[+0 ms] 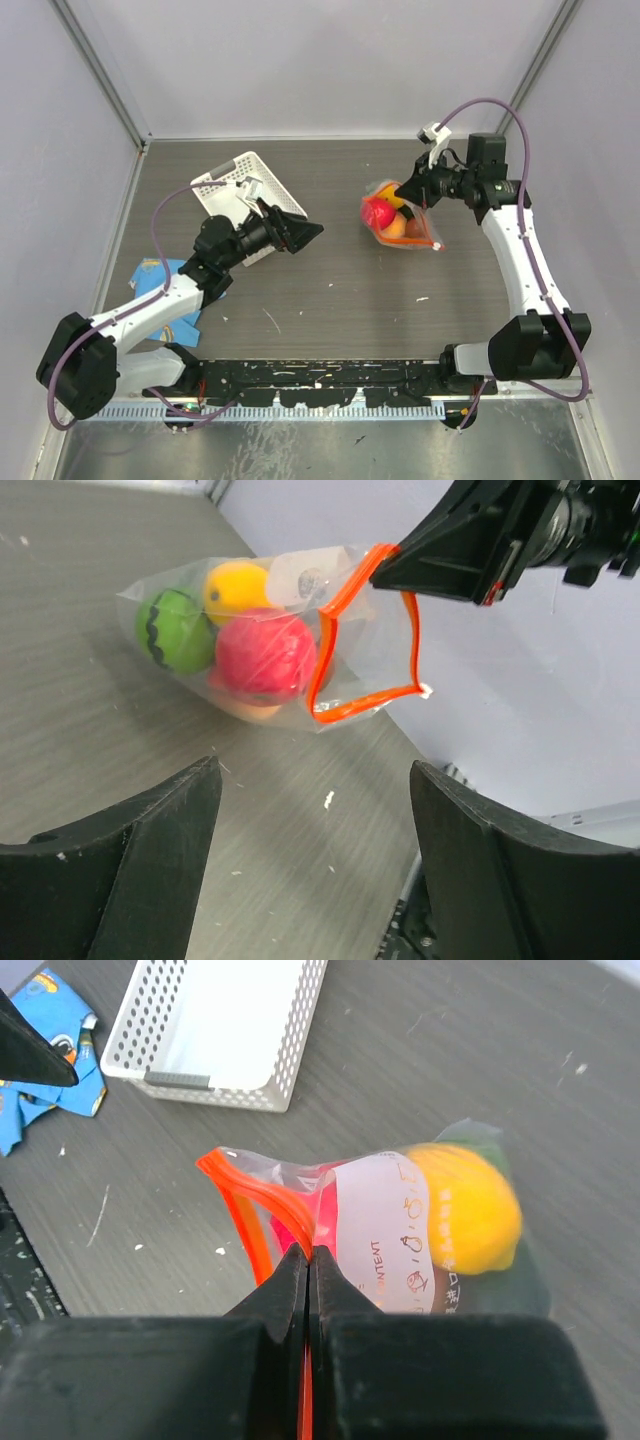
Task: Open the zip-top bag and remove the fake food
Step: Open the zipper of the food storage bag at the center of the board.
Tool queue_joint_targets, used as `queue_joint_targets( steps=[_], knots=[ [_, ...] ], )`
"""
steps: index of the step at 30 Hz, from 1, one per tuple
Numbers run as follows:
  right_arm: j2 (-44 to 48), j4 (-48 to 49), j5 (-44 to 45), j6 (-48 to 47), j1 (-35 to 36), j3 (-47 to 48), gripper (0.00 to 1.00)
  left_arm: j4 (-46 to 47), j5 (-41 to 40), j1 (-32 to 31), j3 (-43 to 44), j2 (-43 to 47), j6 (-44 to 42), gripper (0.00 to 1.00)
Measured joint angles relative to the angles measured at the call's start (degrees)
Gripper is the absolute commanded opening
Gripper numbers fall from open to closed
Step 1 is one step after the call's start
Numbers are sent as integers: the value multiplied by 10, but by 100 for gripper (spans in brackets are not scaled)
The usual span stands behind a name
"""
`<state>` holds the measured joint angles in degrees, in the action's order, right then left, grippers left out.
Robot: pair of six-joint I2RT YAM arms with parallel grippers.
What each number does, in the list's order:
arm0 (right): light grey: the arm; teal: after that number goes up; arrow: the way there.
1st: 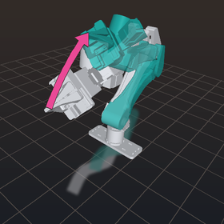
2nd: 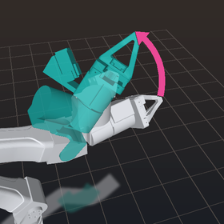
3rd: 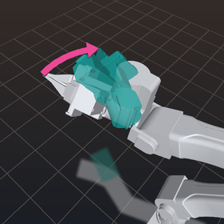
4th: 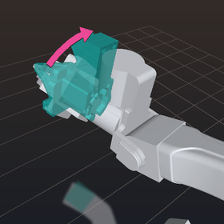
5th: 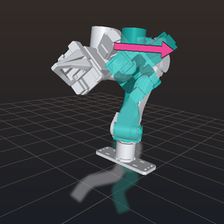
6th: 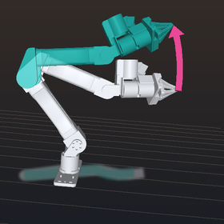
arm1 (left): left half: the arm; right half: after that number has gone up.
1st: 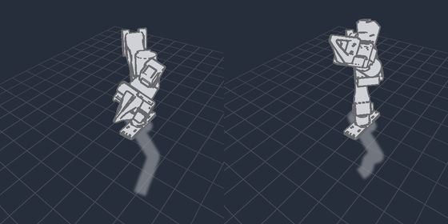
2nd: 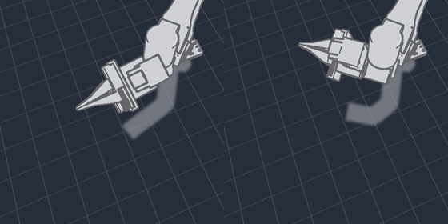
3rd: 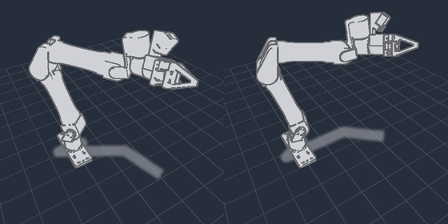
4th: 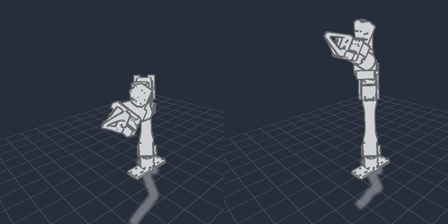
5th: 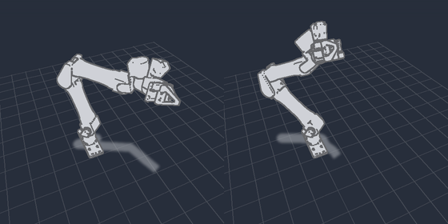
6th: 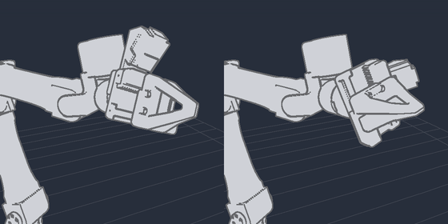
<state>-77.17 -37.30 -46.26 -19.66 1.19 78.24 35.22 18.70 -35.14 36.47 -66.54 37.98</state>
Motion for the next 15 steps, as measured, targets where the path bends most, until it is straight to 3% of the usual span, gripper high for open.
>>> queue_joint_targets(
  steps=[8, 15],
  knots=[
    [10, 158, -38, 166, 4, -170, 1, -29, -8, -1, -2, -34, 97, 71],
    [20, 289, -50, 296, 33, -224, 1, -58, -64, -57, -6, -61, 144, 67]
  ],
)
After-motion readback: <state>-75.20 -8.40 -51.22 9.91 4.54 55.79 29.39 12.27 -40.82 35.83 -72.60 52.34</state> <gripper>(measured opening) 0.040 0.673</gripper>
